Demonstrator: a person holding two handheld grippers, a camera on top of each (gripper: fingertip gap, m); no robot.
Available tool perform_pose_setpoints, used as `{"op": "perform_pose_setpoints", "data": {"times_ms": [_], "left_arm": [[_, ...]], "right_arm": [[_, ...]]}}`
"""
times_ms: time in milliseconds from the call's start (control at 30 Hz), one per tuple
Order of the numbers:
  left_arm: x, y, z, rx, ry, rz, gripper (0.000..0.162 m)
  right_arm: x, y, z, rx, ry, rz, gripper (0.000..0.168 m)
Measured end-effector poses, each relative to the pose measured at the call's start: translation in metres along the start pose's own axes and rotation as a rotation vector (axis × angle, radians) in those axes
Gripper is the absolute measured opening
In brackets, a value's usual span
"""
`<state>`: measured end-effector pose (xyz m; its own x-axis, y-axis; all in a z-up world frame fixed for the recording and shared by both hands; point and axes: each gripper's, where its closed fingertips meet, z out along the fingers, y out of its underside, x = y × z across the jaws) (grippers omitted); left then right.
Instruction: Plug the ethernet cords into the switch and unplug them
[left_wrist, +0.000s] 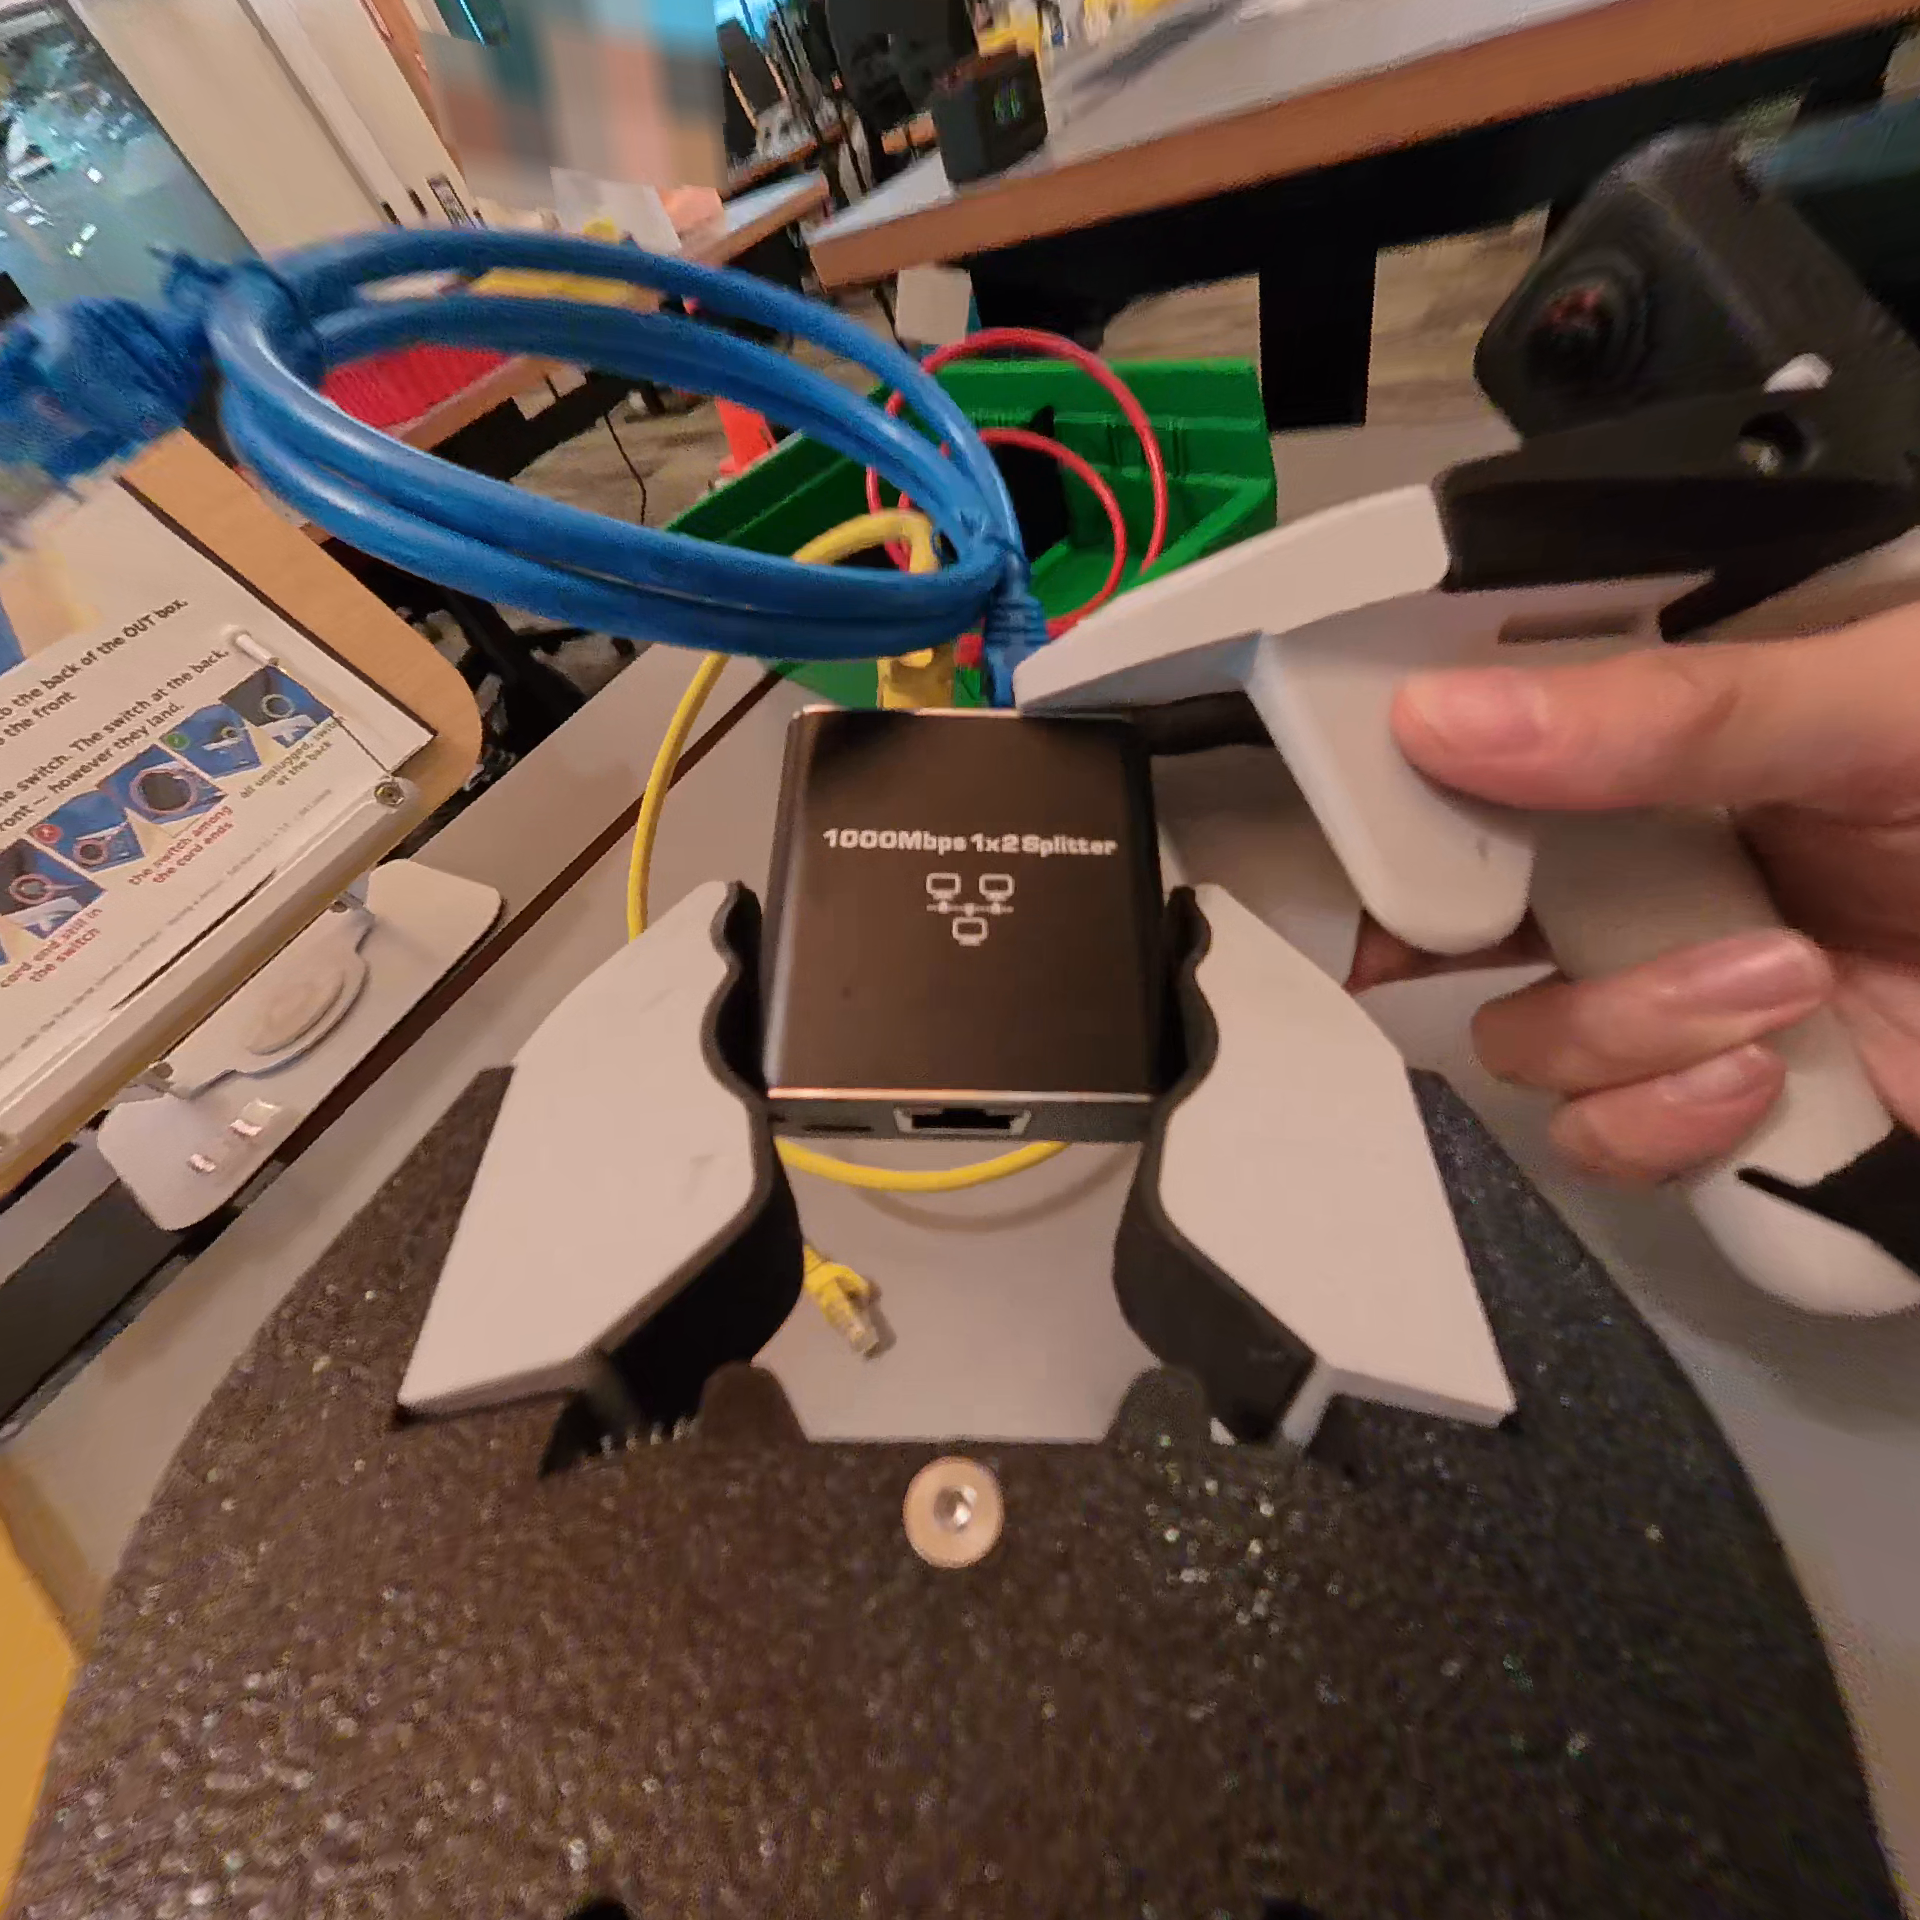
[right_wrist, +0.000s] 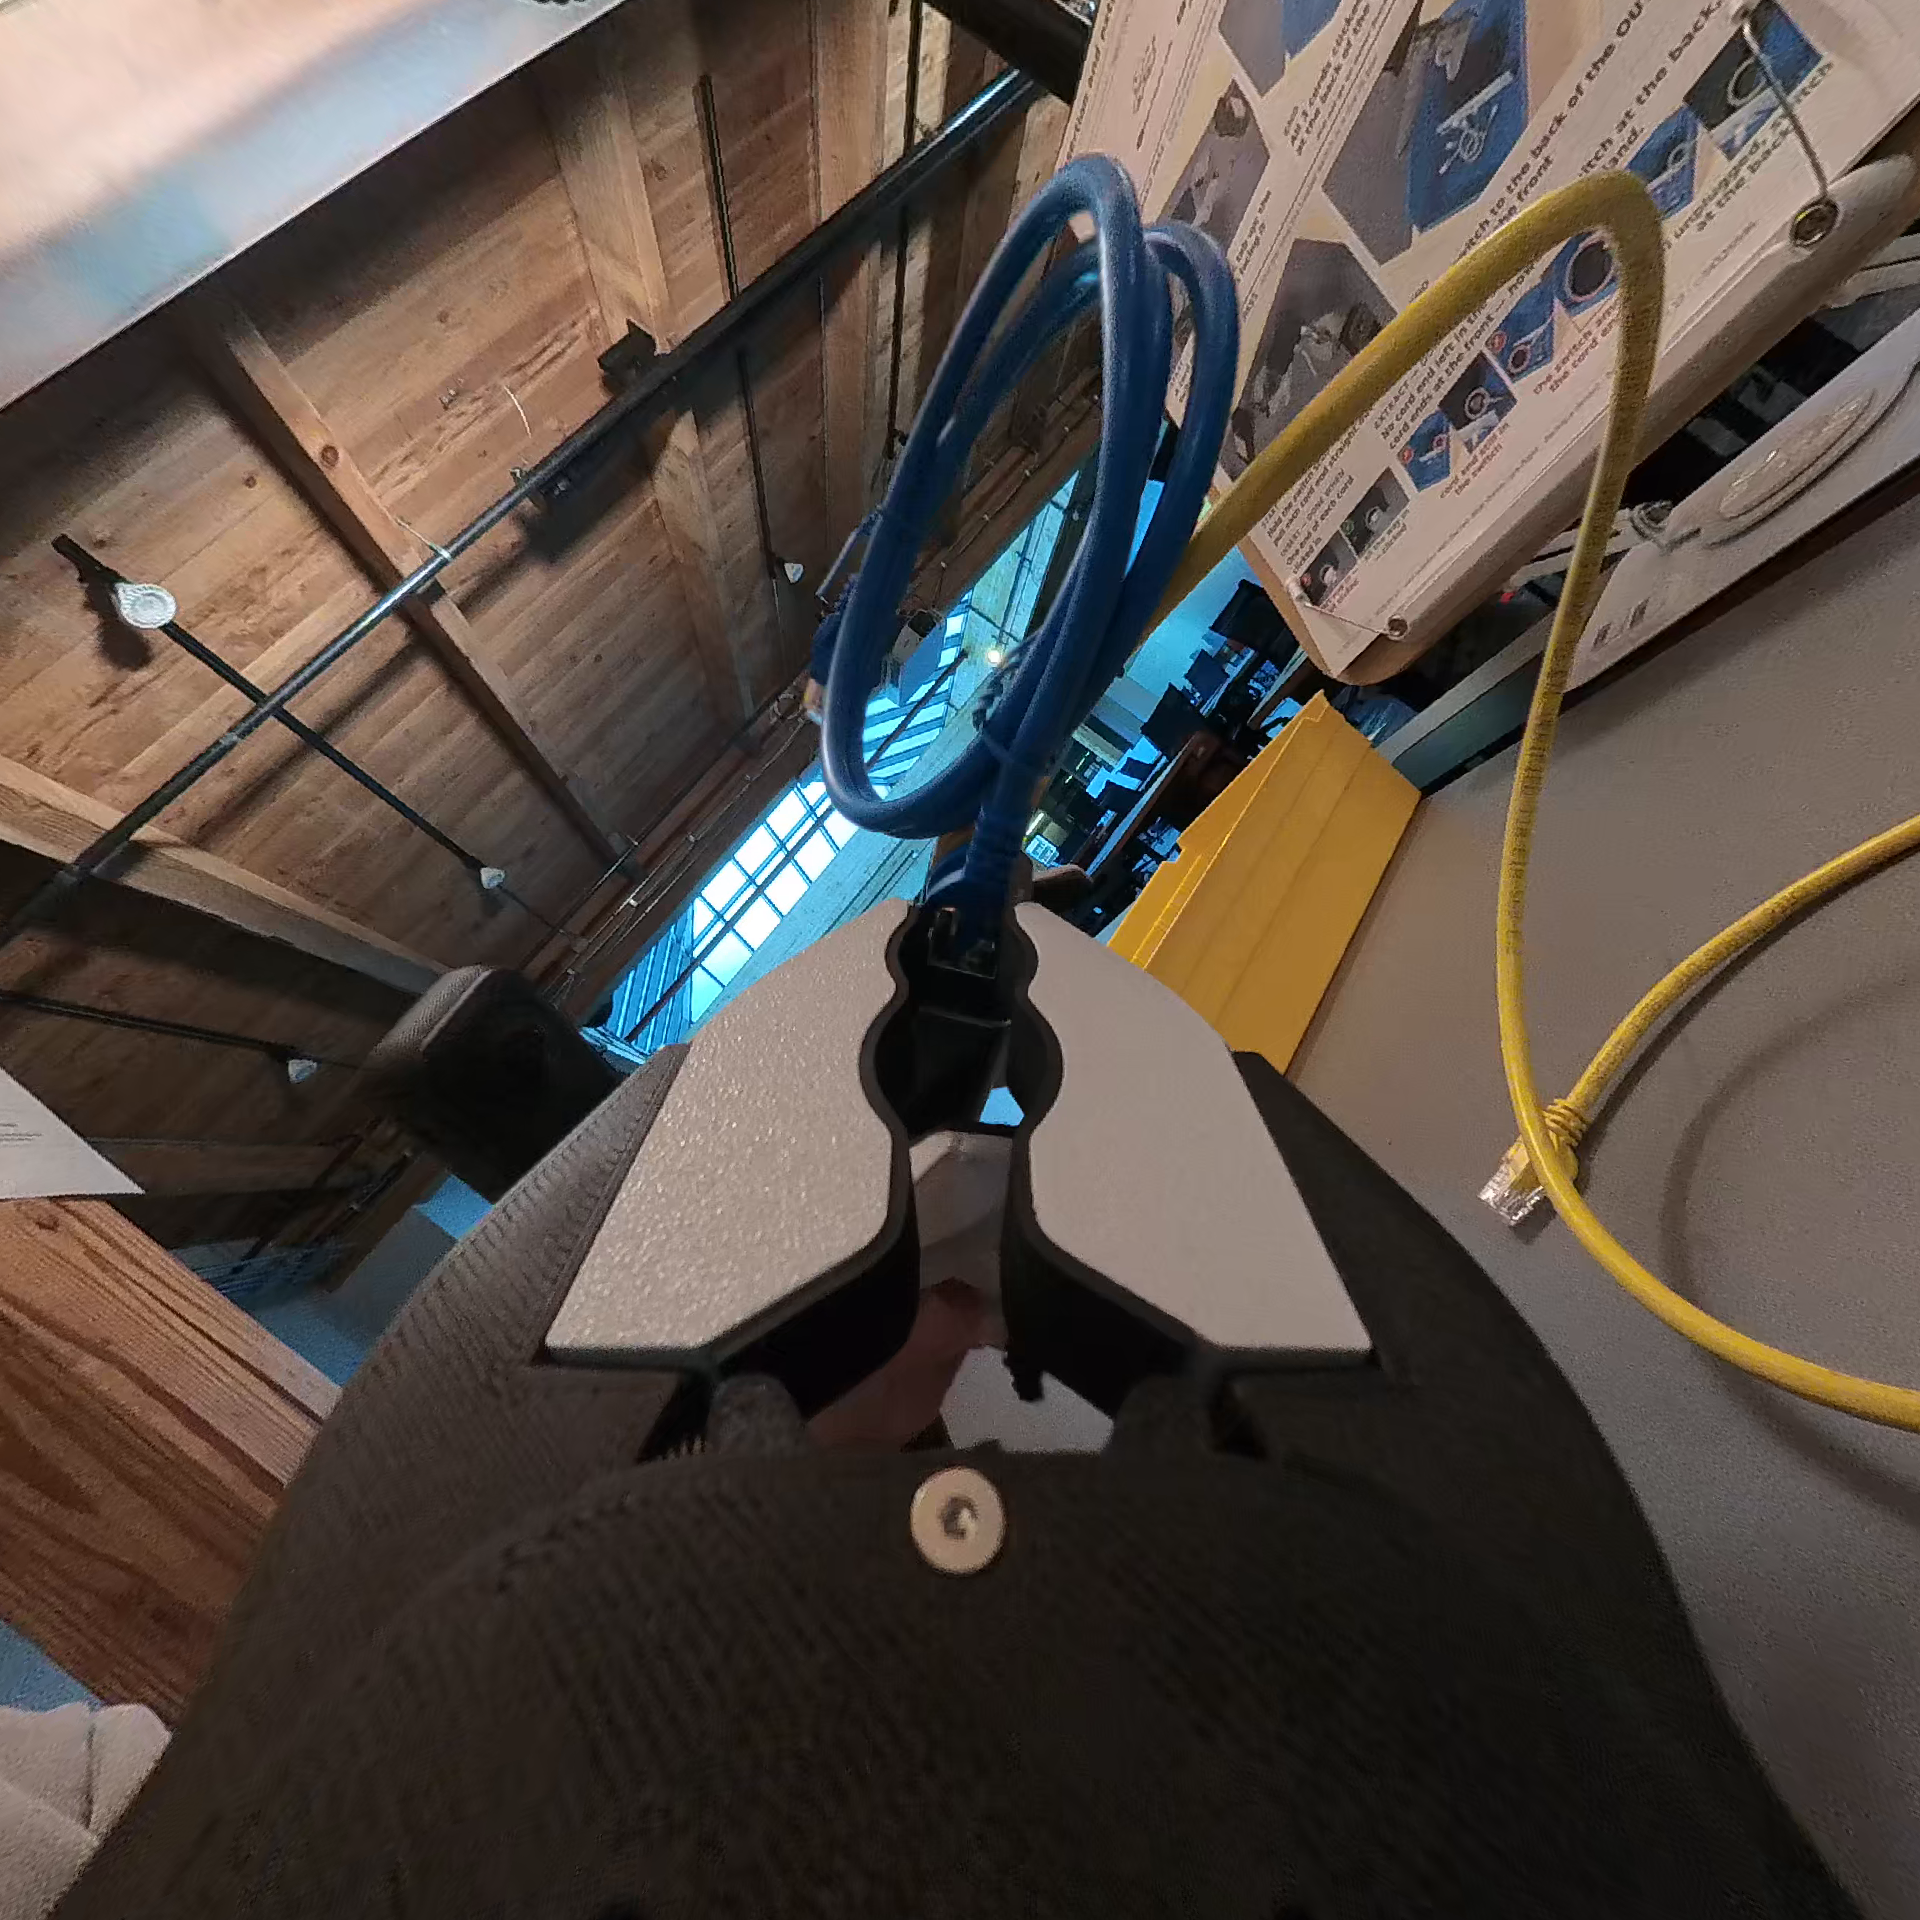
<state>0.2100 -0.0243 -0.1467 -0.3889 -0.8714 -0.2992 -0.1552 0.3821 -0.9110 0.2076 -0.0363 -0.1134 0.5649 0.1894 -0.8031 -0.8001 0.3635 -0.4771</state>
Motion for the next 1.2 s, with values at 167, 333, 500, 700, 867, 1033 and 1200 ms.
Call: {"op": "perform_pose_setpoints", "data": {"times_ms": [167, 333, 500, 700, 867, 1033, 1200], "left_arm": [[-0.0028, 0.0051, -0.0008, -0.02, -0.005, 0.022, 0.075], [-0.0035, 0.0095, 0.0002, -0.019, -0.017, 0.024, 0.075], [-0.0017, 0.0101, 0.0029, 0.001, -0.029, -0.023, 0.075], [0.0011, 0.0095, 0.0063, 0.021, -0.009, -0.073, 0.075], [0.003, 0.0095, 0.006, 0.045, 0.032, -0.139, 0.075], [0.0017, 0.01, 0.0064, 0.049, 0.008, -0.102, 0.075], [0.0059, 0.007, 0.0088, 0.077, 0.061, -0.156, 0.075]], "right_arm": [[0.0019, 0.0029, 0.0018, -0.009, 0.003, 0.0, 0.013], [0.0052, 0.0057, 0.002, -0.023, 0.006, -0.043, 0.013], [0.0067, 0.0049, 0.0011, -0.065, 0.002, -0.194, 0.014], [0.0079, 0.0028, -0.0005, -0.092, -0.007, -0.317, 0.014], [0.007, 0.0035, 0.0005, -0.14, -0.003, -0.466, 0.013], [0.0061, 0.0034, -0.0001, -0.167, 0.013, -0.573, 0.012], [0.0043, 0.0004, -0.0021, -0.199, 0.023, -0.675, 0.012]]}}
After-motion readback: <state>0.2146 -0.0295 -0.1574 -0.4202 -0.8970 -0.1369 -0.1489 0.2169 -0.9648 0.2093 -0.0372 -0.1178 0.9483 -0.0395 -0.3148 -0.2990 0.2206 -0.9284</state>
